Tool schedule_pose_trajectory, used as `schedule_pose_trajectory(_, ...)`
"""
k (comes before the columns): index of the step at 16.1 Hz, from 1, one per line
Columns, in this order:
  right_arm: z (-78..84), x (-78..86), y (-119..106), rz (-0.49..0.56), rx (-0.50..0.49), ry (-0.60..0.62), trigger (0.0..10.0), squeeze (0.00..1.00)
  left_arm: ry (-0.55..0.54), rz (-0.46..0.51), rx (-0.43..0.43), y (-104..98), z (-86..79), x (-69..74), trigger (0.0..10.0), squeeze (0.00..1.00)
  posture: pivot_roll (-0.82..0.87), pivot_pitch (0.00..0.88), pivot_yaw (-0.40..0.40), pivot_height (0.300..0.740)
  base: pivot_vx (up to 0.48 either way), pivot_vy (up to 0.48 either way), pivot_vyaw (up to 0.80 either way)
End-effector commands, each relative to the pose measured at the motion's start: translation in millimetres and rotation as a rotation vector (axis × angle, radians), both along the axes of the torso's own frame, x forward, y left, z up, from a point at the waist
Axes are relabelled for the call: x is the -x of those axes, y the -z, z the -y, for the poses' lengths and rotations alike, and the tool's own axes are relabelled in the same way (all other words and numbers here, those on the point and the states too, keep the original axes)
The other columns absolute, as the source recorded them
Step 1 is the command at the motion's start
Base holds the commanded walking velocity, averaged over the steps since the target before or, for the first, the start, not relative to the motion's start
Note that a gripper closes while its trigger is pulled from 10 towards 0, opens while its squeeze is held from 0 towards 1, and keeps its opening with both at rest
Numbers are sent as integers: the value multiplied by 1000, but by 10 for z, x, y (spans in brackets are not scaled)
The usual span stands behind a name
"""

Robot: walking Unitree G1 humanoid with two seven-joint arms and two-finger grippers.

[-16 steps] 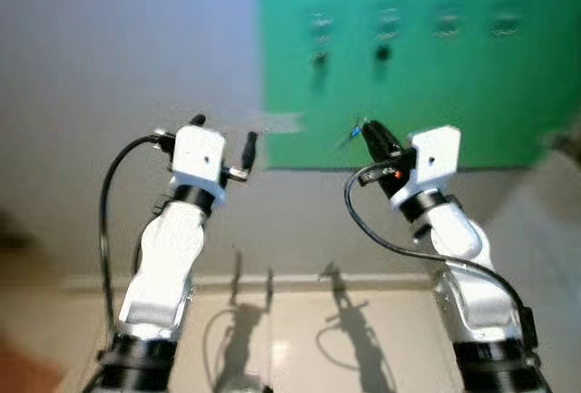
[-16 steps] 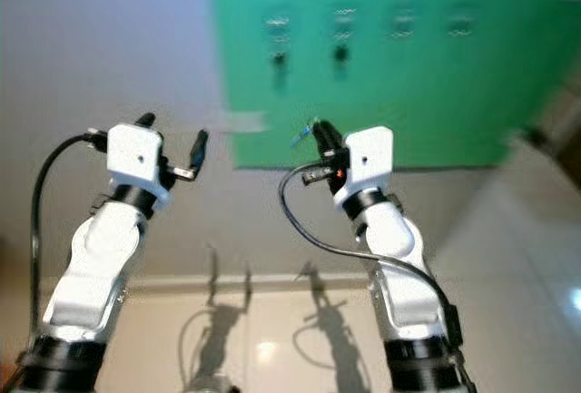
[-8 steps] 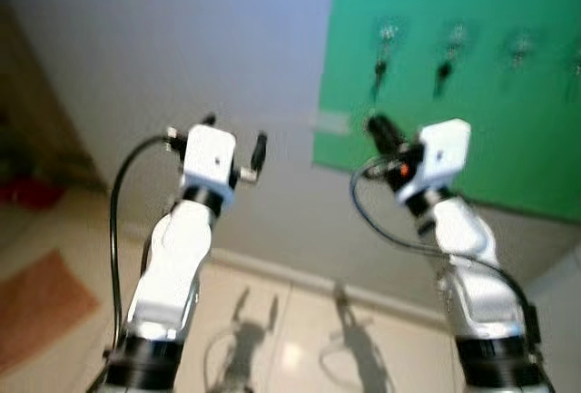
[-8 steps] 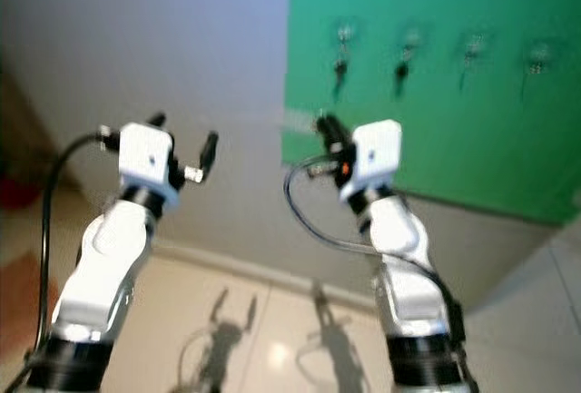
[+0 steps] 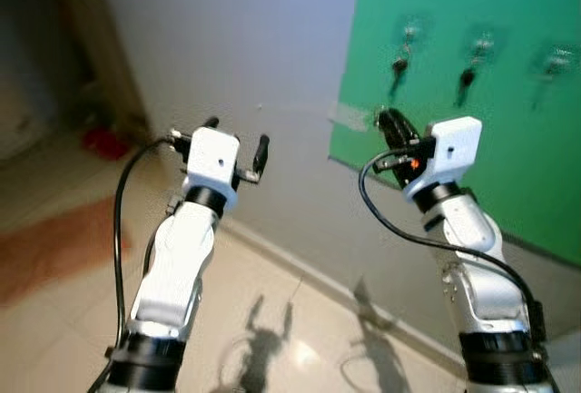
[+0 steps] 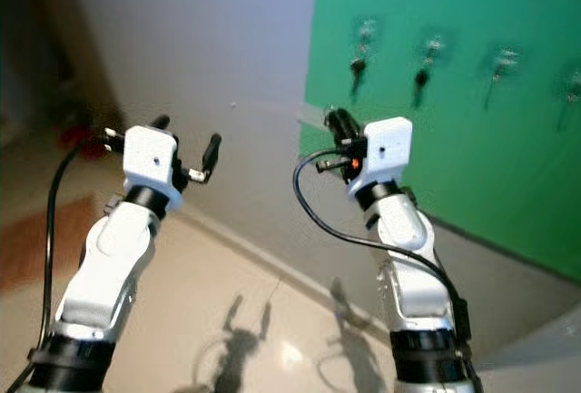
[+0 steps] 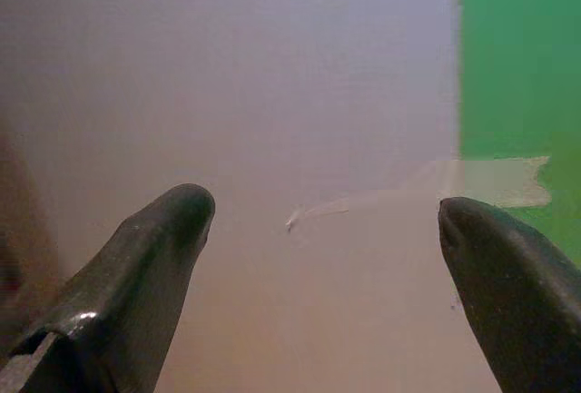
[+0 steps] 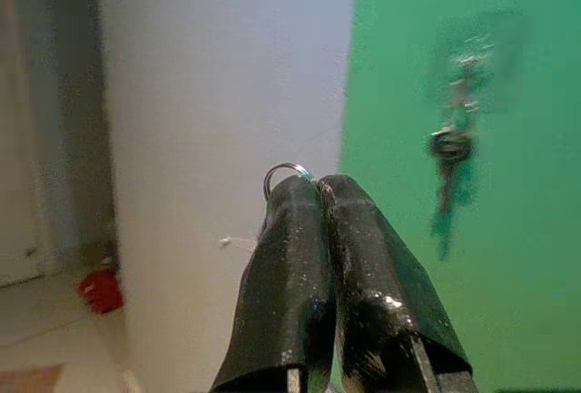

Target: Hang keys on a hook

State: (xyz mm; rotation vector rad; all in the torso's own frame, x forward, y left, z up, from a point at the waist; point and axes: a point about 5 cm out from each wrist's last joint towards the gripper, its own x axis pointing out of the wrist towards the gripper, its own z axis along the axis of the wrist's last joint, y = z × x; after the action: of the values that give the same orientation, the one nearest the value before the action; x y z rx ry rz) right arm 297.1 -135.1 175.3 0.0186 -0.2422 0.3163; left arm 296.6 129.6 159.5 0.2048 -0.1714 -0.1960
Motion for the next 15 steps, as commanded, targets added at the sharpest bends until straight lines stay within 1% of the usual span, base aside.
schedule_pose_trajectory(1, -34, -8, -38, 15, 4, -8, 10000, 0, -19, -13, 9, 8, -39, -5, 10000, 0, -70, 0, -10, 718, 0, 0, 800)
schedule_pose_trajectory(4, -30, -20, -41, 14, 12, 7, 10000, 0, -21, -11, -11, 12, -32, -9, 10000, 0, -71, 0, -15, 718, 0, 0, 800)
schedule_pose_trajectory(6, -8, -30, -79, 26, -36, 31, 10000, 0, -2, 2, -7, -4, -24, -13, 10000, 0, -73, 0, -17, 718, 0, 0, 0)
schedule_pose_trajectory(8, 6, -29, -74, 21, -53, 34, 10000, 0, 8, 4, -8, -11, -15, -2, 10000, 0, -71, 0, -18, 718, 0, 0, 0)
schedule_pose_trajectory(10, 21, -39, -47, -11, -87, 44, 10000, 0, 13, 2, -8, -9, -14, 1, 10000, 0, -70, 0, -16, 718, 0, 0, 0)
schedule_pose_trajectory(12, 32, -40, -30, -23, -101, 51, 10000, 0, 20, -1, -10, -6, -13, 4, 10000, 0, -70, 0, -10, 718, 0, 0, -759)
schedule_pose_trajectory(15, 47, -17, -24, -26, -112, 62, 10000, 0, 33, 4, -14, -23, -22, -3, 10000, 0, -74, 0, 1, 718, 276, 0, 0)
